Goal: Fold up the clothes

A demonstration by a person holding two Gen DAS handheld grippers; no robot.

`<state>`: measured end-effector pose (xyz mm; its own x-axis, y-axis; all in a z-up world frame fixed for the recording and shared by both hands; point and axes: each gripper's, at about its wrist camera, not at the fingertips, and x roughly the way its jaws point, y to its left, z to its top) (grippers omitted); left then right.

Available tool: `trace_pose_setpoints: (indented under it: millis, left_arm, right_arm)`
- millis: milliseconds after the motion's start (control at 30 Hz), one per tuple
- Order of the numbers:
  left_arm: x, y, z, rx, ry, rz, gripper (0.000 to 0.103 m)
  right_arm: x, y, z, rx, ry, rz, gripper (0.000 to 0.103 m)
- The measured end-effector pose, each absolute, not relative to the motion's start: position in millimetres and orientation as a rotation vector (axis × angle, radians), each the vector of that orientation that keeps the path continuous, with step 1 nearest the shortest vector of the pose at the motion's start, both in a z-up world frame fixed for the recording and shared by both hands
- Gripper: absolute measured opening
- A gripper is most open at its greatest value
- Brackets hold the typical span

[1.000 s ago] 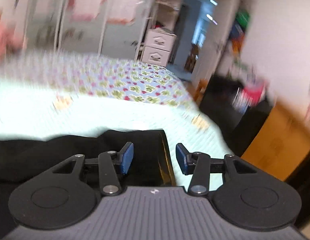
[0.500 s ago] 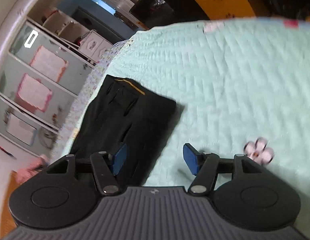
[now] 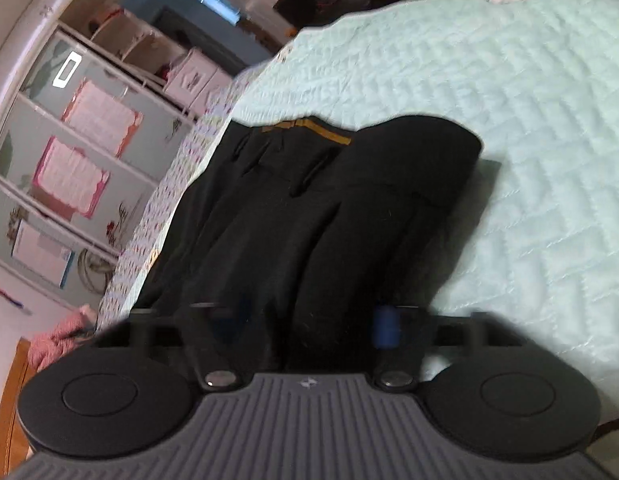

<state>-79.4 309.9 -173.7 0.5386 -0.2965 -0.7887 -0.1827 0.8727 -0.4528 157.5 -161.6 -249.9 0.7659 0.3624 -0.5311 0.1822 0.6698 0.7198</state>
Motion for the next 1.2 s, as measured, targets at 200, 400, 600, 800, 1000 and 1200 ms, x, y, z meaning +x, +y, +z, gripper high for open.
trace_pose_setpoints:
  millis: [200, 400, 600, 800, 1000, 1200]
  left_arm:
    - [-96, 332, -169, -0.557, 1.01, -0.023, 0.056]
    - [-116, 353, -169, -0.542, 1.019, -0.021, 0.057]
    - [-123, 373, -172, -0.597, 1.007, 0.046, 0.057]
    - [-144, 423, -170, -0.778, 0.878, 0.275, 0.057]
    - [-177, 480, -190, -1.057, 0.714, 0.464, 0.059]
    - [-172, 517, -198, -1.172, 0.593, 0.505, 0.062]
  right_arm:
    - [135, -197, -225, 0.882, 0.642, 0.169, 0.014]
    - [130, -231, -205, 0.72, 0.666, 0.093, 0.007]
    - [135, -241, -242, 0.779, 0.732, 0.027, 0.008]
    - [132, -239, -229, 0.785, 0.711, 0.03, 0.008]
    - [121, -238, -236, 0.82, 0.736, -0.001, 0.01]
    - [78, -218, -233, 0.852, 0.777, 0.039, 0.015]
